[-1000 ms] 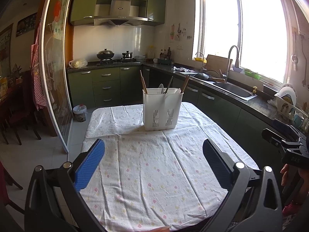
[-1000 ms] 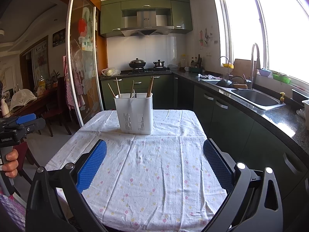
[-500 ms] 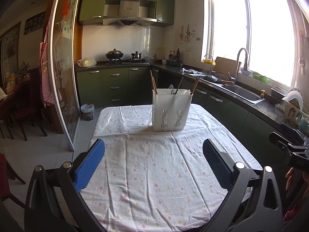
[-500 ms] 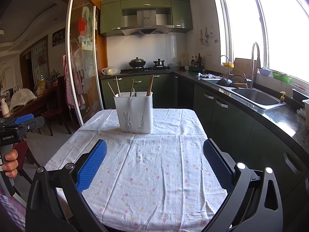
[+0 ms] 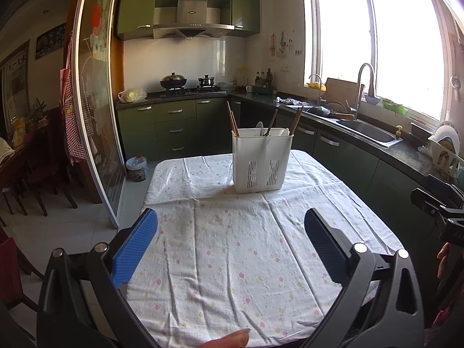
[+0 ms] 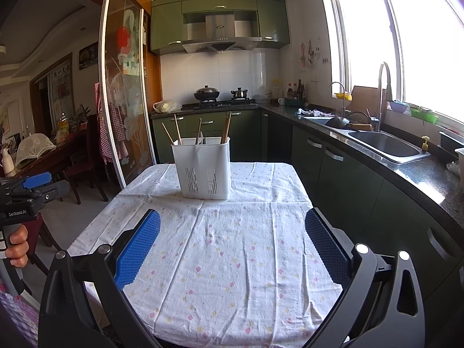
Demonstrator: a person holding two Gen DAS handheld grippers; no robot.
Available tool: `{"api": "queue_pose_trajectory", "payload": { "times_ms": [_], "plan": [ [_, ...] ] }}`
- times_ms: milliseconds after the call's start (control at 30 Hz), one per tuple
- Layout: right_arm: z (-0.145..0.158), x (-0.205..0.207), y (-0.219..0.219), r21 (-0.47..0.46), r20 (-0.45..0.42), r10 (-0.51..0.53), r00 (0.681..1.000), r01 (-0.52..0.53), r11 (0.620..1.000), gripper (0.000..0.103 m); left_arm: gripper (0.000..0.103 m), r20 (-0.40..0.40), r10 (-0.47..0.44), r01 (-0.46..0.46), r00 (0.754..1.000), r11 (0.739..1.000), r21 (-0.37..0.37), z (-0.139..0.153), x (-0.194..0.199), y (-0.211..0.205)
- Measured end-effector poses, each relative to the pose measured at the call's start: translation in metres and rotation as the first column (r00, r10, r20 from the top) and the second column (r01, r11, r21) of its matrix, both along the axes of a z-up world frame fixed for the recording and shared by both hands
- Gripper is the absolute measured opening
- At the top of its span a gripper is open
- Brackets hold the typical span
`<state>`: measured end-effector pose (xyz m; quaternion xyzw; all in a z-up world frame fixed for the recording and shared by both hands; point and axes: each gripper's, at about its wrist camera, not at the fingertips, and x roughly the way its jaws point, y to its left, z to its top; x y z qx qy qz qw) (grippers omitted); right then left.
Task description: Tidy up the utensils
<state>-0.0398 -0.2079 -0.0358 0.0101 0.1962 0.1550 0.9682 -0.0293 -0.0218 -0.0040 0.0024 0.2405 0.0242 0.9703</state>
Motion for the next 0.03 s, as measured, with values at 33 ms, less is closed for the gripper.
{"api": "queue_pose_trajectory", "payload": {
  "times_ms": [33],
  "plan": [
    [0.0003, 0.0002, -0.0004, 0.000, 0.000, 0.000, 1.000, 0.000, 1.000, 0.098, 0.096, -0.002, 0.000, 0.000, 1.000, 1.000, 0.000, -0.0003, 0.0003, 0.0000]
  ]
}}
